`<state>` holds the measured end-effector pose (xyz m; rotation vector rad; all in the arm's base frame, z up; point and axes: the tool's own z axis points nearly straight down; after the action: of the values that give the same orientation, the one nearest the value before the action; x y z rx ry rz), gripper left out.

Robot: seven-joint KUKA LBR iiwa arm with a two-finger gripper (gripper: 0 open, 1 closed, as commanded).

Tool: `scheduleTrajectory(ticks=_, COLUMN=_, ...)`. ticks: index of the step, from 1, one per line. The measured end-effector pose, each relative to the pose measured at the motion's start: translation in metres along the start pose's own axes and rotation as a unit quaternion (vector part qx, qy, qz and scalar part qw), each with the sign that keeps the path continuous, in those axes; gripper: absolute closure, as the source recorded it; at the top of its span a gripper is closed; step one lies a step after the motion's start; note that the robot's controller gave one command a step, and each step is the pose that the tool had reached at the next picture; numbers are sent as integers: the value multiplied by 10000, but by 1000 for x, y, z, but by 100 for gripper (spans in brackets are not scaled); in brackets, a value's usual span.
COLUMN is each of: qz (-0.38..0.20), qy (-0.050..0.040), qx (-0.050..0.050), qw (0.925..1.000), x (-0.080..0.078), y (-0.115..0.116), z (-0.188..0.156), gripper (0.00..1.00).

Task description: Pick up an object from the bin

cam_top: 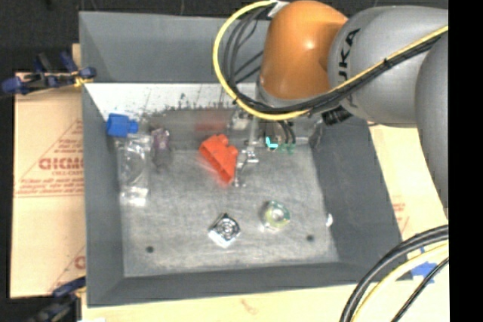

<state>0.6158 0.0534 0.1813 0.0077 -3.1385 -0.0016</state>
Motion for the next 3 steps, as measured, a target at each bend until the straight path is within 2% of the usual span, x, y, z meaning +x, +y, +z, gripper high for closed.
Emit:
scheduleTrajectory(ticks=1, qz=-1865, qy=-136, qx=14, qw=9824, x=-23, y=-14, z=80, gripper=0)
scheduleTrajectory(ticks=2, qz=1216, qy=-161, qx=-50, qw=9924, x=-23, y=24, z=88, gripper=0)
scheduleTrajectory(ticks=3, qz=1784, qy=-67, qx=-10, qw=9839, x=-30, y=-14, z=78, gripper=0)
